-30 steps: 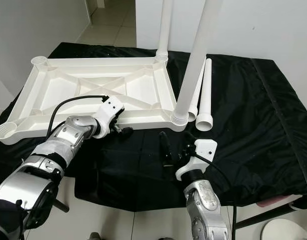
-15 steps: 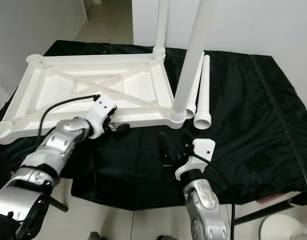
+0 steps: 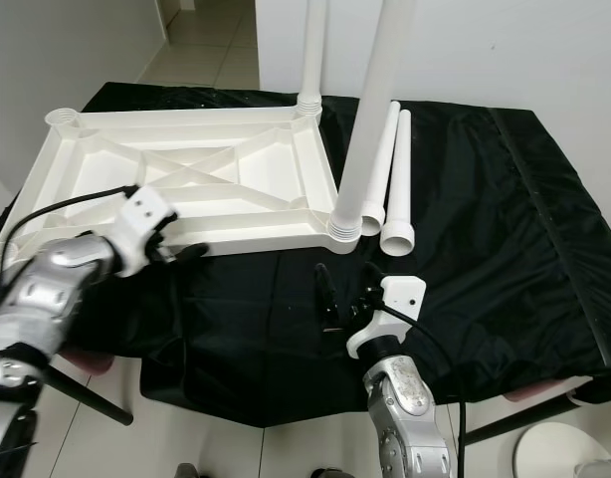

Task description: Building children table

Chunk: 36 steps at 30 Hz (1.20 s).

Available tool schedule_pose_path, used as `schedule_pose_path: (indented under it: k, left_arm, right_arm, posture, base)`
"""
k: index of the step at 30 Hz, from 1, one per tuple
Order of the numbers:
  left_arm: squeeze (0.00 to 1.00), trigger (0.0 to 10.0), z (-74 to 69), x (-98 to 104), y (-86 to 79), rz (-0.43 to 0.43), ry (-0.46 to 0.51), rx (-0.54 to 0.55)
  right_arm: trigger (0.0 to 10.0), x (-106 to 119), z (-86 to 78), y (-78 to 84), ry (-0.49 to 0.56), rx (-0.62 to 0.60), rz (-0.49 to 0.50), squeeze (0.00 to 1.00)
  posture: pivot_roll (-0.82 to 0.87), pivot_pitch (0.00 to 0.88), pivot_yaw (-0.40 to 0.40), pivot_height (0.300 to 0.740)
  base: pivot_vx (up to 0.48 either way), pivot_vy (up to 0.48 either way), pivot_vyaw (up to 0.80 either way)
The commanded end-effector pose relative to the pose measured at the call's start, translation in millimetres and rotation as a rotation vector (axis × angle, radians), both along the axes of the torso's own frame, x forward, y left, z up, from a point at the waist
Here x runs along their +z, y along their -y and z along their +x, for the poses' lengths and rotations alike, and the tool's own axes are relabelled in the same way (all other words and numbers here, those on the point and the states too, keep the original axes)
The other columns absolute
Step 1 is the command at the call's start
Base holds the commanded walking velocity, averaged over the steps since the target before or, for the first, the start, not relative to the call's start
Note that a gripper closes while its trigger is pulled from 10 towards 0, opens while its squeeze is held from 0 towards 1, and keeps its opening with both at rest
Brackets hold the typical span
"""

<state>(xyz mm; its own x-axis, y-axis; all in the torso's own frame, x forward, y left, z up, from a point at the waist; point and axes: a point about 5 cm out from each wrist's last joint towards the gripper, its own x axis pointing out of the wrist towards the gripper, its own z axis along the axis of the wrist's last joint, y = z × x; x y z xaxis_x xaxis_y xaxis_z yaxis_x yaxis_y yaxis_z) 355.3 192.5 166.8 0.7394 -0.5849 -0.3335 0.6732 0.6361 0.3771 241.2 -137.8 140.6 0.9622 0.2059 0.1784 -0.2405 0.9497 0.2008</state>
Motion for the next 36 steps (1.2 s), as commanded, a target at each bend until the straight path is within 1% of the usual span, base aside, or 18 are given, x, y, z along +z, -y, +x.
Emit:
schedule_pose_path:
  k: [1, 3, 5, 6, 7, 8, 11, 12, 17, 18, 19, 23, 24, 25, 33, 34, 35, 36]
  left_arm:
    - [0.00, 10.0, -3.6, -5.7, -7.8, 0.017, -0.044, 0.004]
    - [0.00, 10.0, -3.6, -5.7, -7.8, 0.017, -0.044, 0.004]
    - [0.00, 10.0, -4.4, -6.6, -10.3, 0.023, -0.052, 0.009]
    - [0.00, 10.0, -5.6, -9.8, -14.6, 0.036, -0.069, 0.017]
    - [0.00, 10.0, -5.6, -9.8, -14.6, 0.036, -0.069, 0.017]
    - [0.00, 10.0, -5.6, -14.1, -19.0, 0.043, -0.098, 0.042]
    - [0.00, 10.0, -4.7, -18.0, -22.4, 0.048, -0.121, 0.075]
    - [0.00, 10.0, -2.8, -20.8, -25.6, 0.045, -0.141, 0.116]
    - [0.00, 10.0, 0.2, -22.2, -28.5, 0.037, -0.156, 0.167]
    - [0.00, 10.0, 2.5, -23.6, -33.1, 0.036, -0.175, 0.224]
    - [0.00, 10.0, 2.9, -24.1, -34.2, 0.035, -0.181, 0.237]
    - [0.00, 10.0, 4.1, -22.8, -35.2, 0.034, -0.170, 0.255]
    - [0.00, 6.3, 5.2, -21.3, -35.4, 0.028, -0.160, 0.267]
    - [0.00, 1.8, 6.1, -20.0, -35.1, 0.023, -0.152, 0.273]
    - [0.00, 1.5, 8.1, -18.1, -32.2, 0.022, -0.137, 0.282]
    - [0.00, 1.3, 8.3, -17.9, -30.9, 0.019, -0.134, 0.282]
    - [0.00, 0.0, 8.1, -18.1, -29.0, 0.016, -0.131, 0.277]
    - [0.00, 0.0, 7.9, -18.4, -27.1, 0.012, -0.129, 0.274]
  right_arm:
    - [10.0, -2.8, -0.1, 0.3, -0.007, 0.006, -0.008, 0.00]
    - [10.0, -2.8, -0.1, 0.3, -0.007, 0.006, -0.008, 0.00]
    - [10.0, -2.8, -0.2, 0.4, -0.007, 0.006, -0.009, 0.00]
    - [10.0, -3.1, -0.1, 0.5, -0.008, 0.007, -0.012, 0.00]
    - [10.0, -3.1, -0.1, 0.5, -0.008, 0.007, -0.012, 0.00]
    - [10.0, -3.4, -0.2, 0.4, -0.009, 0.008, -0.014, 0.00]
    - [10.0, -3.7, -0.1, 0.2, -0.009, 0.009, -0.016, 0.00]
    - [10.0, -3.7, 0.0, -0.2, -0.009, 0.010, -0.017, 0.00]
    - [10.0, -3.7, -0.1, -0.7, -0.009, 0.010, -0.018, 0.00]
    - [10.0, -4.1, -0.5, -0.1, -0.010, 0.007, -0.020, 0.00]
    - [10.0, -4.2, -0.7, 0.1, -0.010, 0.006, -0.021, 0.00]
    - [10.0, -4.3, -0.6, 0.5, -0.010, 0.005, -0.022, 0.00]
    - [10.0, -4.4, -0.6, 0.6, -0.010, 0.003, -0.022, 0.00]
    - [10.0, -4.6, -0.5, 0.5, -0.010, 0.002, -0.023, 0.00]
    - [10.0, -5.3, 0.2, -0.7, -0.011, 0.004, -0.023, 0.00]
    - [10.0, -5.4, 0.4, -0.7, -0.011, 0.004, -0.024, 0.00]
    - [10.0, -5.6, 0.6, -0.6, -0.010, 0.003, -0.025, 0.00]
    - [10.0, -5.7, 0.9, -0.6, -0.010, 0.002, -0.026, 0.00]
  posture:
    - [-0.03, 0.093, 0.006, 0.740]
    - [-0.03, 0.093, 0.006, 0.740]
    - [-0.03, 0.093, 0.006, 0.740]
    - [-0.03, 0.094, 0.004, 0.740]
    - [-0.03, 0.094, 0.004, 0.740]
    - [-0.03, 0.095, 0.004, 0.740]
    - [-0.03, 0.095, 0.005, 0.740]
    - [-0.03, 0.095, 0.006, 0.740]
    - [-0.03, 0.096, 0.007, 0.740]
    - [-0.03, 0.096, 0.008, 0.740]
    - [-0.03, 0.096, 0.008, 0.740]
    - [-0.04, 0.095, 0.010, 0.740]
    - [-0.04, 0.097, 0.011, 0.740]
    - [-0.03, 0.097, 0.010, 0.740]
    - [-0.03, 0.097, 0.011, 0.740]
    - [-0.03, 0.095, 0.013, 0.740]
    - [-0.03, 0.095, 0.013, 0.740]
    - [-0.03, 0.094, 0.014, 0.740]
  base:
    - [0.000, 0.000, 0.00]
    - [0.000, 0.000, 0.00]
    - [0.000, 0.000, 0.00]
    - [0.000, 0.000, 0.00]
    - [0.000, 0.000, 0.00]
    - [0.000, 0.000, 0.00]
    - [0.000, 0.000, 0.00]
    - [0.000, 0.000, 0.00]
    - [0.000, 0.000, 0.00]
    - [0.000, 0.000, 0.00]
    - [0.000, 0.000, 0.00]
    - [0.000, 0.000, 0.00]
    - [0.000, 0.000, 0.00]
    - [0.000, 0.000, 0.00]
    - [0.000, 0.000, 0.00]
    - [0.000, 0.000, 0.00]
    - [0.000, 0.000, 0.00]
    - [0.000, 0.000, 0.00]
